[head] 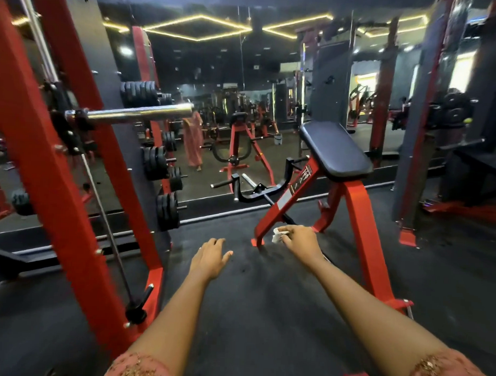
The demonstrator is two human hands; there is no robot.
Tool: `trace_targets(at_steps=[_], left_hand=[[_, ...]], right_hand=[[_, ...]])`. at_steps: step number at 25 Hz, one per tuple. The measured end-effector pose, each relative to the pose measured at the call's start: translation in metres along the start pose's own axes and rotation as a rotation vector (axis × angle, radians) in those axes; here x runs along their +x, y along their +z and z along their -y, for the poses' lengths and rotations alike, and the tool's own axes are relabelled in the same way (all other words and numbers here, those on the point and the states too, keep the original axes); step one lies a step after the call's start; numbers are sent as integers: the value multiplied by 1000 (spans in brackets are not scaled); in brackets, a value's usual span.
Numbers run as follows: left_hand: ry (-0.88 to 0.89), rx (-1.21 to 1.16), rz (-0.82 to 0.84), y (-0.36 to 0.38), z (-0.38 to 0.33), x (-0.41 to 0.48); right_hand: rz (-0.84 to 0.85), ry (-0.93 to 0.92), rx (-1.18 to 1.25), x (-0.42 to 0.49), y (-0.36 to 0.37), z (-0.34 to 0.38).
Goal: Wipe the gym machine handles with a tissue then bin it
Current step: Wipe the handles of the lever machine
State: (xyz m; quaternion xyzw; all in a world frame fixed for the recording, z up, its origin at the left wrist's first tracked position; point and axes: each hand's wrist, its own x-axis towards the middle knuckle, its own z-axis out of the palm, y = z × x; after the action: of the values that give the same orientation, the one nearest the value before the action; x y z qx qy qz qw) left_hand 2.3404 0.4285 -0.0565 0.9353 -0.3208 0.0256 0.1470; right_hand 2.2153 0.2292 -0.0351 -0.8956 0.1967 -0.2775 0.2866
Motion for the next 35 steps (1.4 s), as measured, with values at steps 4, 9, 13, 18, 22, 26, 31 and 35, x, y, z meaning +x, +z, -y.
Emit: trace_targets(at_steps=[4, 9, 13, 18, 22, 26, 31, 35], left_hand=[[27, 0, 40, 12, 15, 123], [80, 22, 80, 47, 20, 263], [94, 17, 88, 78, 19, 386], [17, -7, 112, 105, 38, 521], [-66, -16, 146, 130, 69, 610], [-96, -39, 162, 163, 98, 706], [-163, -67, 228, 207, 136, 825], [-256, -122, 283, 245, 159, 893]], right_hand=[[-41, 21, 9, 99, 39, -28], [-44, 54, 76, 203, 89, -79], [-18, 82, 74, 312, 129, -122], [60, 102, 153, 457, 182, -158], [69, 168, 210, 547, 236, -183], [80, 196, 280, 634, 302, -216], [113, 232, 346, 736, 383, -244], [185, 258, 314, 796, 432, -268]])
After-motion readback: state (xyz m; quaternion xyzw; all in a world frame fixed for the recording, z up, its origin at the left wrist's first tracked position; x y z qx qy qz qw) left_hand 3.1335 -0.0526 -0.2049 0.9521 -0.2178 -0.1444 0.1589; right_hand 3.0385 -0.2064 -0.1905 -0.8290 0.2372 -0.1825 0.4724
